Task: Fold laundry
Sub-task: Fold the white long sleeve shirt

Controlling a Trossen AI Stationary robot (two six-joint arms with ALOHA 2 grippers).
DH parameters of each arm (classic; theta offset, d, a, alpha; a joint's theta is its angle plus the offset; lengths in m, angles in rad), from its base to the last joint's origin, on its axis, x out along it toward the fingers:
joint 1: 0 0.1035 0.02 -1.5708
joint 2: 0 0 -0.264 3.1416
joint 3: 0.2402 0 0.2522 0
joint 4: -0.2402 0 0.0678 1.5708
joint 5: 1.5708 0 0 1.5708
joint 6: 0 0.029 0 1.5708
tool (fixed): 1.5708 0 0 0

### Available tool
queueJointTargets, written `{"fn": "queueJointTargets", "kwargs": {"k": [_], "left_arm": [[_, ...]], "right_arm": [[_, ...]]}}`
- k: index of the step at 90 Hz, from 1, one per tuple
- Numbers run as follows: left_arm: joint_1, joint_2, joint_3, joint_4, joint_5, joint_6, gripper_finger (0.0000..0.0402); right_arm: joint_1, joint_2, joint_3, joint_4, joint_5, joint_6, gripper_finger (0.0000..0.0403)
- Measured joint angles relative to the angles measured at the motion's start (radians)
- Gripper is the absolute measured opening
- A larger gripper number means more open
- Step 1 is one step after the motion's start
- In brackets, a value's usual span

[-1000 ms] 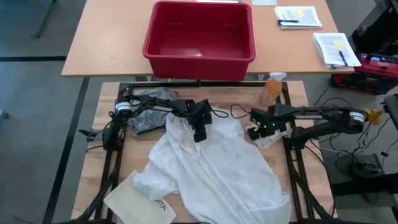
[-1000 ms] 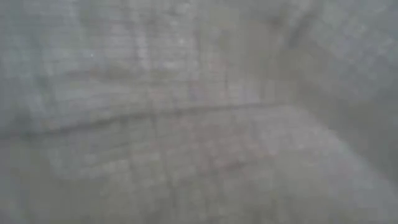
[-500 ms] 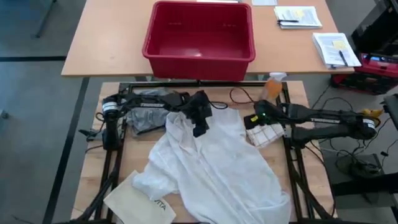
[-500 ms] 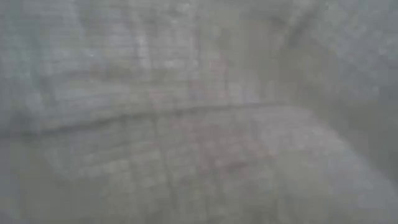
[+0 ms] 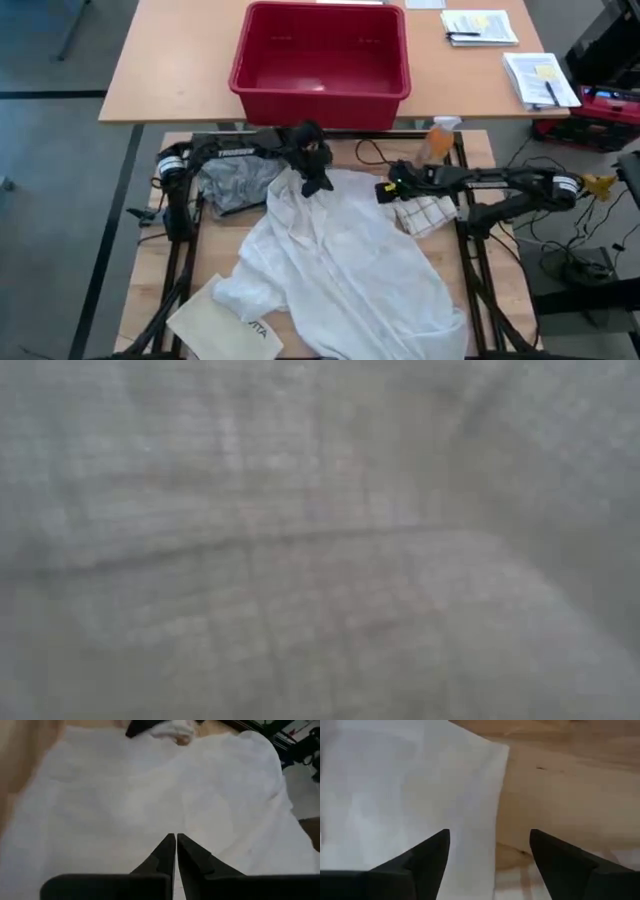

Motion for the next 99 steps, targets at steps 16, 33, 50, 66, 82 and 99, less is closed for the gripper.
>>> {"fn": "queueJointTargets", "kwargs": {"k": [16,33,50,66,82,99], "left_arm": [[0.029,0.002,0.0,-0.003,0.009,0.052,0.0],[0.035,0.002,0.0,0.002,-0.072,-0.004,0.0],[0.085,0.002,0.0,0.018,-0.083,-0.082,0.0011],[0.143,0.002,-0.001,0.017,-0.08,-0.097,0.003],[0.171,0.002,-0.003,0.016,-0.078,-0.084,0.0045],[0.168,0.008,-0.006,0.013,-0.061,-0.057,0.0052]], "right_arm": [[-0.023,0.122,0.0,0.106,-0.063,0.001,0.0246],[-0.015,0.157,0.045,0.158,-0.093,-0.109,0.0152],[0.054,0.101,0.14,0.143,-0.102,-0.349,0.0014],[0.186,0.106,0.202,0.139,-0.099,-0.653,0.0003],[0.308,0.12,0.234,0.158,-0.081,-0.776,0.0007],[0.446,0.143,0.245,0.254,-0.111,-0.88,0.0001]]}}
